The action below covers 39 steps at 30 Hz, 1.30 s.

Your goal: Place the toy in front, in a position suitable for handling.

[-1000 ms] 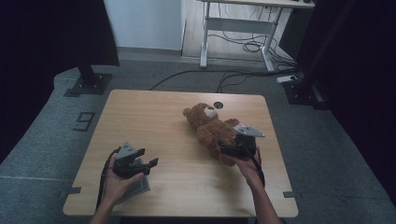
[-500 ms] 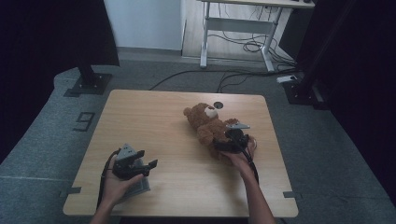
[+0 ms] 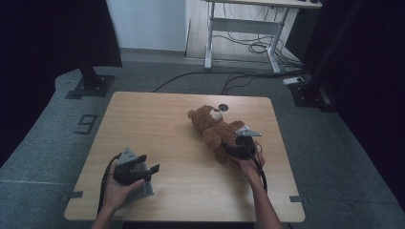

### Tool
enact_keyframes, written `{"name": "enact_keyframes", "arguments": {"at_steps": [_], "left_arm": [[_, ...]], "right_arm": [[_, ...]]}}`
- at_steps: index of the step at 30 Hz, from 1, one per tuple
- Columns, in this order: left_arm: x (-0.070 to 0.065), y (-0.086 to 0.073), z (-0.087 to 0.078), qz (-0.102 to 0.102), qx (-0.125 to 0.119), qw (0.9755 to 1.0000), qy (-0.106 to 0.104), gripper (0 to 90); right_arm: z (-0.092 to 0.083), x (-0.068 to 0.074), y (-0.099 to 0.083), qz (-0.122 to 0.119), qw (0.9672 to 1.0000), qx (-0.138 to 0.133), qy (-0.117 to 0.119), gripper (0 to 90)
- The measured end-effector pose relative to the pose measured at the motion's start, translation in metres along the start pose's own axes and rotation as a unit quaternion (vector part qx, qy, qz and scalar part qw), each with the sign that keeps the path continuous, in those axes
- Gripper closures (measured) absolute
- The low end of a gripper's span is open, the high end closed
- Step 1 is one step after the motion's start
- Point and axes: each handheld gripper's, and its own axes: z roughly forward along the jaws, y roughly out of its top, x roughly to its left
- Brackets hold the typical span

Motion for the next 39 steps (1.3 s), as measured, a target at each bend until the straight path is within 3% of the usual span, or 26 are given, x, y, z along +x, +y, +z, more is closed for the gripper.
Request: {"name": "enact_keyframes", "arguments": {"at_steps": [2, 5, 12, 16, 22, 28, 30, 32, 33, 37, 39], "left_arm": [[0.0, 0.0, 0.001, -0.001, 0.001, 1.0, 0.0, 29.7], [0.002, -0.001, 0.004, 0.0, 0.005, 1.0, 0.0, 29.8], [0.003, -0.003, 0.01, -0.005, 0.011, 0.9999, 0.001, 29.9], [0.002, -0.002, 0.011, -0.005, 0.012, 0.9999, 0.0, 30.0], [0.0, 0.002, 0.01, -0.006, 0.004, 1.0, -0.001, 30.0], [-0.003, 0.011, 0.015, 0.002, 0.001, 1.0, 0.001, 30.3], [-0.005, 0.019, 0.019, 0.019, 0.005, 0.9998, 0.009, 30.6], [-0.005, 0.021, 0.02, 0.021, 0.003, 0.9997, 0.008, 30.6], [-0.004, 0.028, 0.021, 0.02, -0.004, 0.9998, 0.005, 30.4], [-0.003, 0.04, 0.02, 0.005, -0.02, 0.9997, -0.01, 29.9], [-0.004, 0.047, 0.019, 0.007, -0.026, 0.9995, -0.014, 29.3]], "right_arm": [[-0.001, 0.0, 0.0, -0.002, 1.0, -0.005, 0.005, 45.5], [-0.006, -0.005, -0.001, -0.004, 0.9993, -0.019, 0.031, 50.9], [-0.012, -0.007, -0.002, -0.017, 0.9973, -0.048, 0.053, 55.7], [-0.02, -0.004, -0.004, -0.029, 0.9937, -0.077, 0.076, 56.5], [-0.042, 0.006, 0.003, -0.081, 0.9848, -0.107, 0.11, 56.4], [-0.054, 0.014, 0.007, -0.109, 0.9796, -0.112, 0.127, 56.2], [-0.057, 0.018, 0.006, -0.119, 0.9775, -0.111, 0.134, 56.0], [-0.058, 0.02, 0.006, -0.124, 0.9766, -0.111, 0.136, 56.0], [-0.06, 0.025, 0.005, -0.134, 0.9747, -0.109, 0.141, 56.0], [-0.061, 0.029, 0.003, -0.151, 0.9716, -0.105, 0.149, 55.9], [-0.06, 0.03, 0.002, -0.159, 0.9704, -0.102, 0.15, 55.8]]}}
